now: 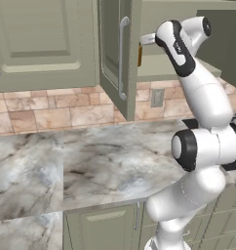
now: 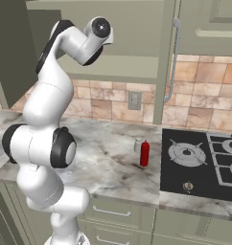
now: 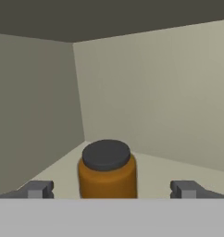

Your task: Collect the turmeric, ketchup, and shaker from the cabinet and place them next to the stove.

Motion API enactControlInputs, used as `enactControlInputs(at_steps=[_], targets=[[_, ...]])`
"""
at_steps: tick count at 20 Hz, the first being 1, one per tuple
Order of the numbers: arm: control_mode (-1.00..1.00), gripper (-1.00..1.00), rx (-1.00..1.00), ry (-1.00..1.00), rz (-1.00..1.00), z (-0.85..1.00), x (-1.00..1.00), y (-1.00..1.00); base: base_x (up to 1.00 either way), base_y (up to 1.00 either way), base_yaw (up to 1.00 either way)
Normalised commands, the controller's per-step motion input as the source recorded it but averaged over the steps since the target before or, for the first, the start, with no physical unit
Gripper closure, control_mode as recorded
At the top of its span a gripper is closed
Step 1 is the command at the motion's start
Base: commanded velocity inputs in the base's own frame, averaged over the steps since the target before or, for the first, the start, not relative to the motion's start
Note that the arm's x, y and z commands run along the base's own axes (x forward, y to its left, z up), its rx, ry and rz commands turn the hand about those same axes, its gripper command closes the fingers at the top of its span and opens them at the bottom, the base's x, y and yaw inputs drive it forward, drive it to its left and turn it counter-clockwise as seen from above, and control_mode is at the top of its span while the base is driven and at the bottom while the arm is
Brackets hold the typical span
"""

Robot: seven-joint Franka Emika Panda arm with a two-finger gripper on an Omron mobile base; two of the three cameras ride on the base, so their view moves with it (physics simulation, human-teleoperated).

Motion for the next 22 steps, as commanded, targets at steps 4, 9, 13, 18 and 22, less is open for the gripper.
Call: enactControlInputs(at_steps=[4,9,13,18,22], targets=[[-1.00,-1.00,0.00,0.00,0.00,-0.15,0.18,0.15,0.00,0.00,0.00],[-1.00,-1.00,0.00,0.00,0.00,-0.13,0.19,0.04,0.00,0.00,0.00],[-1.00,-1.00,0.00,0.00,0.00,-0.13,0.17,0.05,0.00,0.00,0.00],[-1.00,-1.00,0.00,0.00,0.00,-0.10,0.11,0.11,0.00,0.00,0.00],[-1.00,-1.00,0.00,0.00,0.00,-0.01,0.12,0.09,0.00,0.00,0.00]])
